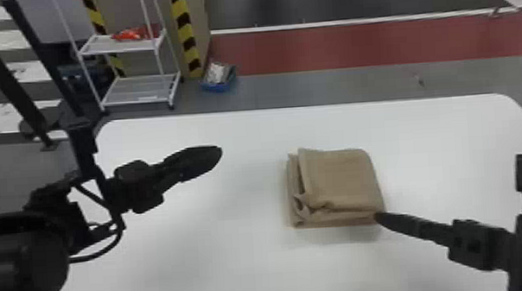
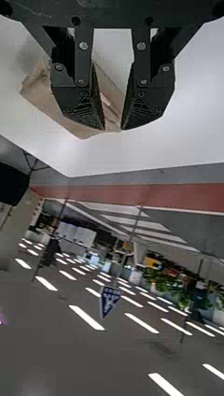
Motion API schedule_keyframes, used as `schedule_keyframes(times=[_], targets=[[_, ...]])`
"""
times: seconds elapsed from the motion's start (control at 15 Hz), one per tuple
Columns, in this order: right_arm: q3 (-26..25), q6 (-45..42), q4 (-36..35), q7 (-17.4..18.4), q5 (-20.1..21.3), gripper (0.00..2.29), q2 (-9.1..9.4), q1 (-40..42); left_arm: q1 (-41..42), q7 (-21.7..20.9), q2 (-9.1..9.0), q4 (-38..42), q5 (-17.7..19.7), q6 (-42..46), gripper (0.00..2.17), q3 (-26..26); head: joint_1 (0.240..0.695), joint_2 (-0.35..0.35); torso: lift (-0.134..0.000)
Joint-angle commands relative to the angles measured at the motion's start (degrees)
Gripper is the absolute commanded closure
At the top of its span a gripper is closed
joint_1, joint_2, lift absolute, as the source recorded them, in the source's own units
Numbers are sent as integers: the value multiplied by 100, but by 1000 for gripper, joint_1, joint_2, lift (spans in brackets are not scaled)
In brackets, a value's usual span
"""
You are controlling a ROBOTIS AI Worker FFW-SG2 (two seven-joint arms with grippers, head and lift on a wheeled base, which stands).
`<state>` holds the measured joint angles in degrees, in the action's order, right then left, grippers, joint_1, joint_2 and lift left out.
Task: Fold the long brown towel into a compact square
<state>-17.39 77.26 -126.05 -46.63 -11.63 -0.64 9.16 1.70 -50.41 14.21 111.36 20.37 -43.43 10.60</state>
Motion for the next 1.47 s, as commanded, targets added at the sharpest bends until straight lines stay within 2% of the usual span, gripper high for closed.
schedule_keyframes(times=[0.0,0.07,0.2,0.27,0.33,0.4,0.47,0.53,0.6,0.67,0.73,0.8,0.93,1.13,1.27,1.4], targets=[[342,93,-8,40,399,2128,-437,-54,-408,-338,-155,-133,-420,5,2142,-655,695,13,-124],[404,23,80,58,372,2128,-639,-81,-610,-523,-340,-343,-763,41,2142,-910,695,-13,-124],[404,-13,388,67,276,2128,-911,-327,-1172,-778,-665,-1064,-912,269,2142,-1183,695,-80,-124],[421,-65,608,75,267,2132,-1087,-494,-1489,-874,-858,-1530,-1036,761,2142,-1253,695,-109,-124],[421,-65,766,75,267,2128,-1210,-634,-1691,-892,-1061,-1873,-1352,1552,2142,-1279,695,-136,-124],[412,-48,845,75,223,2128,-1245,-722,-1787,-813,-1236,-2110,-1686,2502,2142,-1244,695,-156,-124],[395,23,898,84,188,2128,-1201,-828,-1910,-435,-1342,-2268,-1774,2677,2142,-1200,695,-191,-124],[395,75,924,93,205,2128,-1166,-916,-2183,-233,-1359,-2558,-1809,2660,2142,-1191,695,-195,-124],[412,111,1003,102,205,2128,-1166,-1039,-2411,-22,-1351,-2822,-2046,2660,2142,-1253,695,-192,-124],[368,75,1109,93,188,2128,-1157,-1091,-2710,286,-1324,-3253,-2248,2607,2142,-1411,695,-185,-124],[298,146,1065,75,232,2128,-990,-1074,-3000,444,-1184,-3639,-2310,2572,2142,-1666,695,-177,-124],[307,374,977,67,267,2128,-876,-1056,-3273,444,-1034,-4044,-2547,2607,2142,-1947,692,-168,-124],[377,655,889,67,337,2128,-806,-933,-3686,215,-832,-4676,-2925,2642,2142,-2554,695,-163,-124],[641,1042,775,58,416,2128,-797,-889,-3747,-136,-138,-4747,-3198,2677,2142,-3608,695,-156,-124],[729,1060,775,67,460,2128,-744,-916,-3739,-31,82,-4747,-3294,2677,2142,-3925,695,-137,-124],[817,1130,775,75,522,2128,-691,-995,-3721,312,144,-4800,-3373,2818,2142,-4021,695,-115,-124]])
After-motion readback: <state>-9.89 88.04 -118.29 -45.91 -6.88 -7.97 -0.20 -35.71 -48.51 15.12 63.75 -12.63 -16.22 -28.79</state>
